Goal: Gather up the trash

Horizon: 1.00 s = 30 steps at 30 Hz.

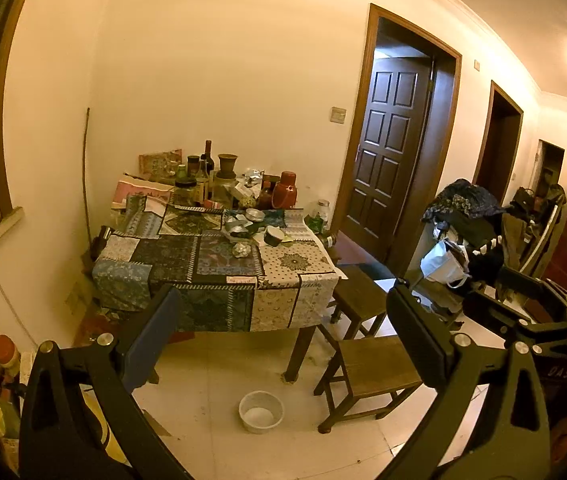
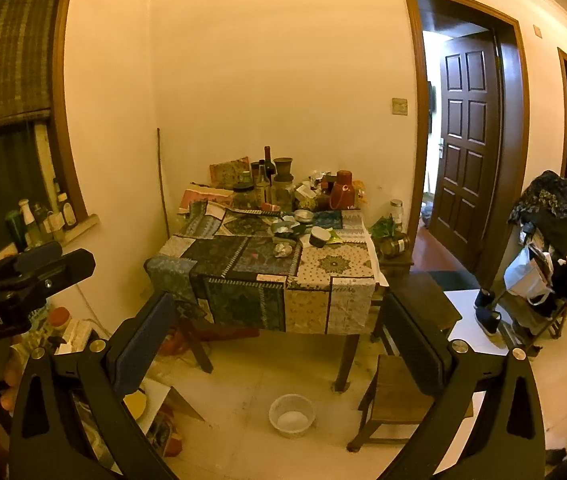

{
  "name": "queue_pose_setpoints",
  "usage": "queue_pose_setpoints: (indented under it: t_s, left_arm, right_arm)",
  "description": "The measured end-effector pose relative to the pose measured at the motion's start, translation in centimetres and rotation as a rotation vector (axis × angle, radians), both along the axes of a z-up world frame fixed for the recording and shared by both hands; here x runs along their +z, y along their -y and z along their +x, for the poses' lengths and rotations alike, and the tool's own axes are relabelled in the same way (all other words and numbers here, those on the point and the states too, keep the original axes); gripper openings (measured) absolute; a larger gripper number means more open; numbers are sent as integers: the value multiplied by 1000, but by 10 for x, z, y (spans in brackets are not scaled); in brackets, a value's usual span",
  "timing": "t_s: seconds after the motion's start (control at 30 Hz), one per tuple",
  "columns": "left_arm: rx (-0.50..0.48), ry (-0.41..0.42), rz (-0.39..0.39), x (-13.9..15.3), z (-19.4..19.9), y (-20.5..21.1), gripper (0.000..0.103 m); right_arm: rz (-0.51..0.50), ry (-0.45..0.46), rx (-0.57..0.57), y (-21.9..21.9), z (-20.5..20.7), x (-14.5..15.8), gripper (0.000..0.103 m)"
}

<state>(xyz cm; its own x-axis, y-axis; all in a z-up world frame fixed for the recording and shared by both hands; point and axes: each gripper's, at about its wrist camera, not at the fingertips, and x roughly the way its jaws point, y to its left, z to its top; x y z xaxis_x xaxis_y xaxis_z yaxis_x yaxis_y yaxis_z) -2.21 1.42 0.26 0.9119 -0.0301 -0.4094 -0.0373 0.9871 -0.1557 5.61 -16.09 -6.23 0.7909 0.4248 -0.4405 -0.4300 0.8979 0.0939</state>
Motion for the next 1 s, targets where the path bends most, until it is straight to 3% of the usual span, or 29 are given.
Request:
queue_pose_setpoints:
  t_s: [1.0]
  left_arm:
    - [5,-18,0,-10,6,-6,103]
  right_arm:
    - [-1,0,14,0,-2,-1,103]
